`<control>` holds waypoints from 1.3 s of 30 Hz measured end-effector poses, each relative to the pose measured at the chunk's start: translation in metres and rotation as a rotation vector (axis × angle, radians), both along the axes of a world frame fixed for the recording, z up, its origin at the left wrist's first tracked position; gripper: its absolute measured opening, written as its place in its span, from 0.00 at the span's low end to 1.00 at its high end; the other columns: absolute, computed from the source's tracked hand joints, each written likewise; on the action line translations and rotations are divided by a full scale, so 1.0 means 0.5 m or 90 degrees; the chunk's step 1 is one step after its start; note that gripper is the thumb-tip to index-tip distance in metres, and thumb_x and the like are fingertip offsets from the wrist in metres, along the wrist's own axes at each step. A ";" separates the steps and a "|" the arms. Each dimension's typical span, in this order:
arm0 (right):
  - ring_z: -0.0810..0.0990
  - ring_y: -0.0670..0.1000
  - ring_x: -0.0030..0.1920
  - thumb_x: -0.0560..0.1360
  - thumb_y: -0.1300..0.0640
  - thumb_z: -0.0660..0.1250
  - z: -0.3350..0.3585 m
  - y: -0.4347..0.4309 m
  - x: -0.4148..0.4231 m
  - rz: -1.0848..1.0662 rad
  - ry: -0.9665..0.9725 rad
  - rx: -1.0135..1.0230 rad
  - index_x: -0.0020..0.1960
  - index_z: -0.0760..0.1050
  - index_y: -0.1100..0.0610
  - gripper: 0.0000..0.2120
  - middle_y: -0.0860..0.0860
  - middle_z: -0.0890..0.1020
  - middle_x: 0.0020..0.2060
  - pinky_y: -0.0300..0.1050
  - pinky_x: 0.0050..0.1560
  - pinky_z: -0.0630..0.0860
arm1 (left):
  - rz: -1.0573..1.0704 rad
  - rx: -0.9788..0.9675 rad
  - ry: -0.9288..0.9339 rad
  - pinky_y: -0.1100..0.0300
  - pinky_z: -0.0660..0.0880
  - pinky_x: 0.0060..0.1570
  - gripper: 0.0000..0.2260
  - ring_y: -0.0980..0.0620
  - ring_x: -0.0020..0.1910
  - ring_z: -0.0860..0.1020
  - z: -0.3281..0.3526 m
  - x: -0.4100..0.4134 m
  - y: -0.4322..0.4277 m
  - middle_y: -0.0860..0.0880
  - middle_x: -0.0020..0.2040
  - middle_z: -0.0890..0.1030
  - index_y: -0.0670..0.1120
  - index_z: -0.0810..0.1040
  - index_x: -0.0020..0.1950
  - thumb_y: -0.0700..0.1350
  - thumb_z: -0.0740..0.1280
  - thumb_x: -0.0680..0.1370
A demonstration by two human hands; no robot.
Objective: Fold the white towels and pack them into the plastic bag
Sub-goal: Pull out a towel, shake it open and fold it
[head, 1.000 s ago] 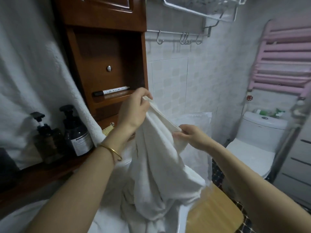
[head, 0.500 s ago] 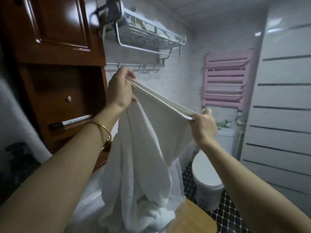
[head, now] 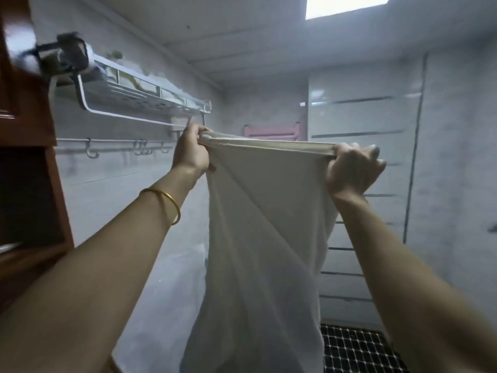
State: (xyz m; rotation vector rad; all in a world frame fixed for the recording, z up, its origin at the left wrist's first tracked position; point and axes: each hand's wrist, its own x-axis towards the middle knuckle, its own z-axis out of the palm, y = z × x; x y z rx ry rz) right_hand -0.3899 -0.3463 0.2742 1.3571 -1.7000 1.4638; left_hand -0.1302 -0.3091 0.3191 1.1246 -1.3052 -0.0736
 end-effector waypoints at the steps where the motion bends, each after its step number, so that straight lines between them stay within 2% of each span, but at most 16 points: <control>1: 0.70 0.61 0.54 0.72 0.65 0.58 -0.001 0.003 -0.020 -0.015 0.026 0.000 0.49 0.80 0.57 0.14 0.56 0.81 0.44 0.49 0.46 0.58 | -0.001 0.027 -0.005 0.53 0.77 0.33 0.16 0.49 0.40 0.73 -0.015 -0.008 -0.016 0.46 0.51 0.74 0.49 0.72 0.53 0.32 0.52 0.76; 4: 0.69 0.59 0.55 0.72 0.63 0.59 -0.019 0.007 -0.065 -0.055 0.090 0.050 0.49 0.81 0.58 0.12 0.55 0.81 0.43 0.49 0.47 0.55 | 0.015 0.126 -0.070 0.55 0.72 0.50 0.13 0.47 0.48 0.72 -0.080 -0.018 -0.061 0.45 0.53 0.76 0.48 0.73 0.54 0.35 0.55 0.76; 7: 0.68 0.59 0.57 0.73 0.63 0.60 -0.053 0.007 -0.098 -0.077 0.150 0.124 0.51 0.81 0.57 0.13 0.55 0.81 0.45 0.52 0.58 0.59 | 0.006 0.229 -0.122 0.51 0.72 0.55 0.13 0.41 0.55 0.74 -0.159 -0.034 -0.097 0.42 0.56 0.77 0.49 0.73 0.51 0.35 0.54 0.75; 9: 0.66 0.58 0.58 0.74 0.63 0.60 -0.080 0.008 -0.119 -0.081 0.191 0.182 0.51 0.81 0.55 0.12 0.54 0.81 0.47 0.54 0.63 0.57 | -0.022 0.281 -0.125 0.52 0.73 0.51 0.14 0.42 0.52 0.75 -0.204 -0.055 -0.113 0.41 0.55 0.77 0.47 0.74 0.51 0.34 0.53 0.75; 12: 0.65 0.58 0.61 0.75 0.61 0.62 -0.118 0.009 -0.162 -0.080 0.239 0.289 0.51 0.80 0.54 0.10 0.52 0.81 0.50 0.55 0.65 0.57 | -0.096 0.358 -0.080 0.62 0.66 0.27 0.15 0.48 0.33 0.75 -0.254 -0.100 -0.126 0.43 0.46 0.76 0.48 0.71 0.50 0.33 0.50 0.75; 13: 0.66 0.58 0.61 0.75 0.59 0.63 -0.131 0.009 -0.178 -0.079 0.254 0.318 0.51 0.80 0.53 0.09 0.52 0.81 0.51 0.55 0.65 0.58 | -0.119 0.387 -0.056 0.65 0.62 0.22 0.15 0.51 0.28 0.75 -0.266 -0.114 -0.127 0.45 0.45 0.74 0.48 0.70 0.51 0.34 0.48 0.75; 15: 0.66 0.58 0.61 0.76 0.54 0.64 -0.159 0.009 -0.210 -0.068 0.276 0.363 0.51 0.80 0.53 0.08 0.52 0.81 0.52 0.53 0.61 0.60 | -0.177 0.435 -0.019 0.67 0.63 0.18 0.14 0.53 0.29 0.79 -0.285 -0.139 -0.126 0.48 0.46 0.74 0.49 0.67 0.53 0.33 0.50 0.76; 17: 0.66 0.58 0.60 0.77 0.47 0.62 -0.192 0.011 -0.240 -0.038 0.288 0.396 0.50 0.80 0.52 0.11 0.52 0.81 0.52 0.51 0.57 0.61 | -0.241 0.452 0.014 0.66 0.70 0.18 0.11 0.49 0.33 0.81 -0.300 -0.159 -0.124 0.46 0.49 0.75 0.47 0.66 0.55 0.34 0.55 0.77; 20: 0.67 0.57 0.57 0.78 0.41 0.59 -0.246 0.014 -0.278 0.012 0.323 0.432 0.50 0.78 0.53 0.17 0.52 0.80 0.49 0.49 0.52 0.61 | -0.271 0.439 0.069 0.59 0.78 0.22 0.07 0.43 0.33 0.80 -0.318 -0.181 -0.124 0.39 0.54 0.75 0.46 0.65 0.56 0.38 0.52 0.80; 23: 0.67 0.56 0.56 0.77 0.41 0.59 -0.289 0.018 -0.300 0.064 0.351 0.429 0.50 0.78 0.54 0.18 0.51 0.81 0.49 0.49 0.52 0.59 | -0.251 0.424 0.071 0.53 0.80 0.27 0.08 0.43 0.36 0.77 -0.332 -0.185 -0.127 0.39 0.54 0.72 0.46 0.65 0.54 0.36 0.52 0.80; 25: 0.68 0.56 0.55 0.77 0.41 0.59 -0.310 0.018 -0.307 0.083 0.368 0.411 0.50 0.78 0.54 0.18 0.51 0.81 0.48 0.49 0.54 0.58 | -0.243 0.412 0.051 0.57 0.79 0.24 0.08 0.44 0.36 0.75 -0.336 -0.181 -0.127 0.41 0.52 0.71 0.45 0.65 0.54 0.35 0.51 0.80; 29: 0.69 0.56 0.52 0.74 0.39 0.63 -0.338 0.016 -0.301 0.104 0.327 0.352 0.46 0.79 0.53 0.17 0.48 0.80 0.43 0.51 0.60 0.57 | -0.249 0.377 0.073 0.60 0.79 0.26 0.08 0.48 0.38 0.74 -0.343 -0.166 -0.106 0.45 0.47 0.71 0.45 0.68 0.51 0.34 0.54 0.80; 33: 0.68 0.54 0.49 0.68 0.40 0.71 -0.357 0.027 -0.284 0.171 0.217 0.256 0.39 0.79 0.53 0.16 0.46 0.80 0.39 0.46 0.53 0.54 | -0.297 0.370 0.100 0.64 0.78 0.30 0.10 0.49 0.36 0.75 -0.368 -0.132 -0.071 0.45 0.41 0.74 0.41 0.74 0.47 0.29 0.58 0.78; 35: 0.68 0.54 0.49 0.65 0.42 0.74 -0.369 0.035 -0.272 0.212 0.193 0.238 0.40 0.79 0.53 0.15 0.46 0.79 0.39 0.46 0.52 0.54 | -0.280 0.365 0.115 0.67 0.78 0.30 0.12 0.52 0.32 0.76 -0.384 -0.112 -0.058 0.45 0.39 0.74 0.42 0.75 0.43 0.29 0.57 0.78; 38: 0.67 0.52 0.48 0.64 0.49 0.78 -0.379 0.045 -0.250 0.295 0.115 0.246 0.45 0.78 0.57 0.16 0.49 0.72 0.40 0.47 0.52 0.58 | -0.204 0.346 0.132 0.69 0.74 0.26 0.11 0.57 0.26 0.76 -0.407 -0.089 -0.044 0.46 0.38 0.74 0.44 0.75 0.45 0.31 0.57 0.79; 39: 0.68 0.52 0.46 0.65 0.52 0.78 -0.381 0.047 -0.242 0.331 0.084 0.259 0.45 0.76 0.58 0.16 0.50 0.71 0.40 0.48 0.50 0.61 | -0.180 0.334 0.123 0.69 0.73 0.25 0.11 0.58 0.26 0.75 -0.413 -0.083 -0.041 0.46 0.37 0.73 0.45 0.74 0.44 0.32 0.57 0.79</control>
